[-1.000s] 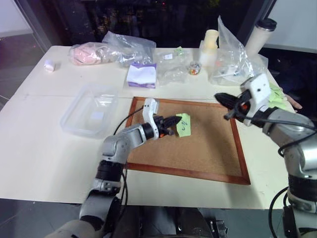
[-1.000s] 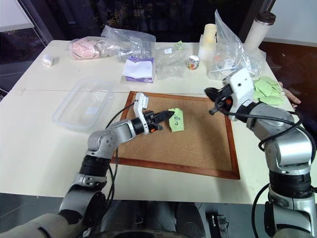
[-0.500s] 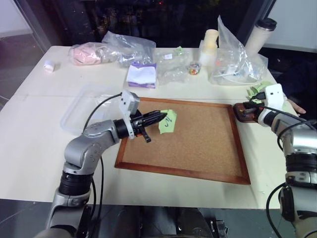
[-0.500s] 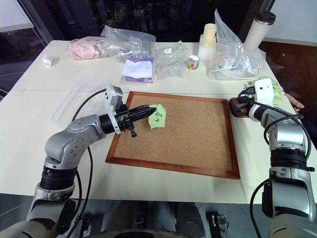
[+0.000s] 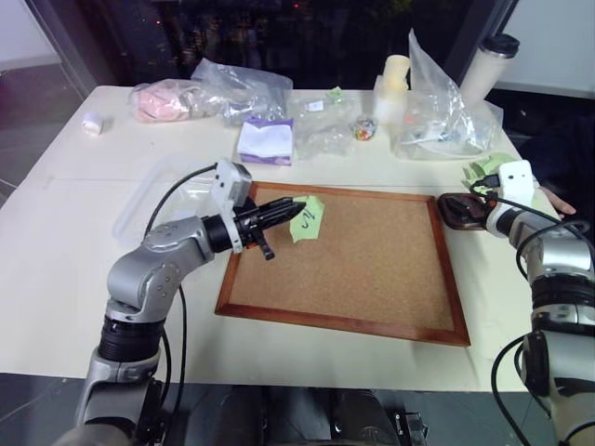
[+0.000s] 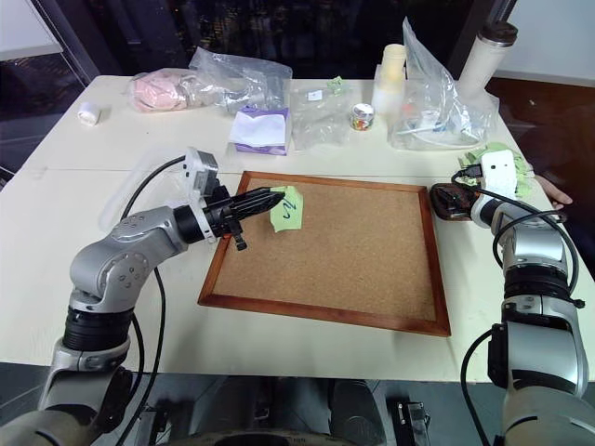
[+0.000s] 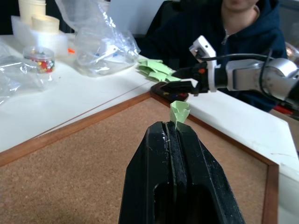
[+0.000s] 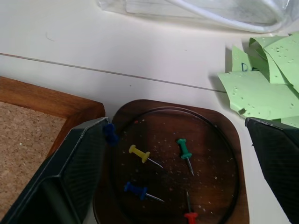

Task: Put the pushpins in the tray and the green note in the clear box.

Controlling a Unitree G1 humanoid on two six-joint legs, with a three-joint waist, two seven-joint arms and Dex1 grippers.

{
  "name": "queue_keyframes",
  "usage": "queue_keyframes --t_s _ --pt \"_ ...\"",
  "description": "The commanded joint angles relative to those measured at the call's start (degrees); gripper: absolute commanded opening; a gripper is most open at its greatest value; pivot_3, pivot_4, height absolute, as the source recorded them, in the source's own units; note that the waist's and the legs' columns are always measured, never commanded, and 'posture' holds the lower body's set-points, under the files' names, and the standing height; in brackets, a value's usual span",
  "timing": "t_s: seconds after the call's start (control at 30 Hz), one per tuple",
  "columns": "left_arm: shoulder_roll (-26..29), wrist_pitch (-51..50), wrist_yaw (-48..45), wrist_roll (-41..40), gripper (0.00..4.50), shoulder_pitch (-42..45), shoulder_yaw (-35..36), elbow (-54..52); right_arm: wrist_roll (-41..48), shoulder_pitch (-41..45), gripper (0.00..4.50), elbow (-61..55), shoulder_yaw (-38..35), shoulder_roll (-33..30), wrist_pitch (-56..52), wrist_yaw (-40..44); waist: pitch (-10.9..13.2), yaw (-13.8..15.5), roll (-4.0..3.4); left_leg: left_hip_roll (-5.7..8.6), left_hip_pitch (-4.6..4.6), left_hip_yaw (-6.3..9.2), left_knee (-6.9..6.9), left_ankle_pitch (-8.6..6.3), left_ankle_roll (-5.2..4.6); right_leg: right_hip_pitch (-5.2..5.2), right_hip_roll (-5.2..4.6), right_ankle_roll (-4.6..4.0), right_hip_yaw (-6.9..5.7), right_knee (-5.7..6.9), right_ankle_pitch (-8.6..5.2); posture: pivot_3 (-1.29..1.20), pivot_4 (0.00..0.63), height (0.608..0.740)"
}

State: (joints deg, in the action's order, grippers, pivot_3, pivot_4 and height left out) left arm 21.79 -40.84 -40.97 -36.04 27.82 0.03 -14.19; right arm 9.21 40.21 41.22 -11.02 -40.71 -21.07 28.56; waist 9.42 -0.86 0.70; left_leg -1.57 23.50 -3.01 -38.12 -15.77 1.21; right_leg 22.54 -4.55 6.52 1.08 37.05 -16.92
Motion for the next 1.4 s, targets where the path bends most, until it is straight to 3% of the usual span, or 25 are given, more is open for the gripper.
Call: queue_keyframes --t_s 0.03,0.27,0.4,0.7,0.87,1.0,1.1,1.33,1.4 --pt "0.6 3.2 -0.5 2.0 0.00 0.4 -0.4 -0.1 3.3 -1.6 4.47 -10.8 -0.9 -0.4 -3.3 4.1 0.0 -0.1 0.00 -0.01 0.00 0.00 0.00 0.00 0.00 0.00 0.01 0.00 0.00 0.00 0.00 0.00 0.150 0.740" --pt "5.1 4.4 -2.7 2.6 0.00 0.8 1.9 1.2 19.5 -11.2 4.47 -43.7 -0.1 -3.7 -15.2 23.3 0.0 0.1 -0.03 -0.09 0.01 0.03 0.02 -0.14 -0.24 0.01 0.05 0.00 -0.01 0.00 0.00 0.00 0.150 0.740" --pt "8.2 4.3 -3.0 2.2 0.00 1.8 4.8 1.9 25.2 -9.5 4.47 -50.7 1.7 -4.6 -19.6 28.4 0.1 0.0 -0.01 -0.16 -0.01 0.05 0.01 -0.15 -0.25 -0.01 0.04 0.01 -0.03 0.02 0.00 0.00 0.150 0.740" --pt "20.9 7.4 -1.7 4.2 0.00 3.4 18.4 10.6 23.8 -2.5 4.47 -50.6 11.9 -2.8 -17.1 36.5 0.1 0.0 0.13 -0.18 0.00 0.04 0.02 -0.15 -0.26 0.04 0.03 -0.01 -0.05 0.01 0.00 0.00 0.150 0.740" --pt "24.2 12.9 -2.0 8.5 0.00 1.6 19.5 19.7 21.2 -1.9 4.47 -48.2 15.1 -0.5 -14.3 36.9 0.2 0.2 0.19 -0.16 0.01 0.02 0.01 -0.15 -0.26 0.04 -0.01 -0.01 -0.09 0.01 0.00 0.00 0.150 0.740" --pt "23.2 15.8 -3.1 11.3 0.00 0.7 17.2 25.9 20.2 -2.4 4.47 -48.2 15.9 0.5 -13.5 36.5 0.2 0.2 0.24 -0.17 0.04 0.02 0.01 -0.15 -0.26 0.08 -0.01 -0.01 -0.10 0.03 0.00 0.00 0.150 0.740" --pt "22.7 16.3 -5.8 11.8 0.97 0.4 15.3 28.4 19.9 -2.9 4.50 -48.4 15.7 0.7 -13.5 35.9 0.2 0.2 0.26 -0.16 0.04 -0.01 0.01 -0.15 -0.26 0.08 -0.02 0.00 -0.10 0.03 0.00 0.00 0.150 0.740" --pt "23.8 13.1 -10.6 9.2 4.47 1.7 15.0 26.2 19.7 -6.1 4.50 -50.3 14.0 -0.9 -13.9 34.6 0.3 0.2 0.36 -0.18 0.10 -0.01 0.01 -0.15 -0.26 0.16 -0.01 -0.01 -0.11 0.07 0.00 0.00 0.150 0.740" --pt "24.6 9.5 -13.9 6.1 4.47 2.2 14.3 20.9 20.0 -8.3 4.50 -51.5 12.5 -2.0 -14.5 33.7 0.3 0.2 0.38 -0.19 0.14 0.00 0.01 -0.15 -0.26 0.17 -0.01 -0.01 -0.12 0.06 0.00 0.00 0.150 0.740"
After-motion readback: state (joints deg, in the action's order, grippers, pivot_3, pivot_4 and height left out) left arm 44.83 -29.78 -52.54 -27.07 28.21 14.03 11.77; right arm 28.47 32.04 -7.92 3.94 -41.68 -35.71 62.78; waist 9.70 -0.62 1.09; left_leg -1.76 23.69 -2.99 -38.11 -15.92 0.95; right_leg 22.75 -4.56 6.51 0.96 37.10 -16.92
